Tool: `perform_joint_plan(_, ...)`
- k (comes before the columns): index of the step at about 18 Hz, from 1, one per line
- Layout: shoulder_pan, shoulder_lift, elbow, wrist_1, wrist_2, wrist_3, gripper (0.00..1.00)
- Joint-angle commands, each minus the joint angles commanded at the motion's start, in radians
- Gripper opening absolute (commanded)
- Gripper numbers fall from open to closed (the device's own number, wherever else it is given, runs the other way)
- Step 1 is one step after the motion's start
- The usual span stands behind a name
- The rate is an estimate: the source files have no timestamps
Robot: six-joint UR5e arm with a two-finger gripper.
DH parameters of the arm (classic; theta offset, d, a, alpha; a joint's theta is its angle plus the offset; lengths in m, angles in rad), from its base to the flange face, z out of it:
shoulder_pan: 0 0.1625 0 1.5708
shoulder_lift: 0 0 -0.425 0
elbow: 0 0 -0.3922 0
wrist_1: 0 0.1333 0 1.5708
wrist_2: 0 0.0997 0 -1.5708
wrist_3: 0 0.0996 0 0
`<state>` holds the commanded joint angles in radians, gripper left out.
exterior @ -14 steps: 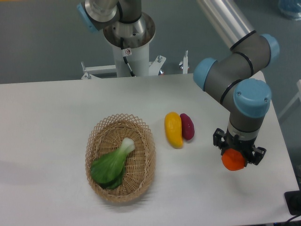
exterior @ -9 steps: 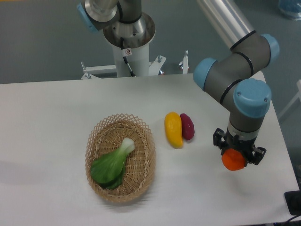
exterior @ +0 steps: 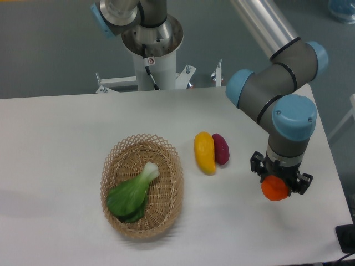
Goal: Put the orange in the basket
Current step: 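Hold the orange in the gripper and lift it slightly, then carry the held orange past the mango and over the wicker basket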
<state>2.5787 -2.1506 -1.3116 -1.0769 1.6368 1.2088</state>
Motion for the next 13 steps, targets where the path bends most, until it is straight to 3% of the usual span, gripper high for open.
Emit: perform_joint_plan(13,-0.112,-0.009,-0.009,0.005,-0.011,-0.087,0.62)
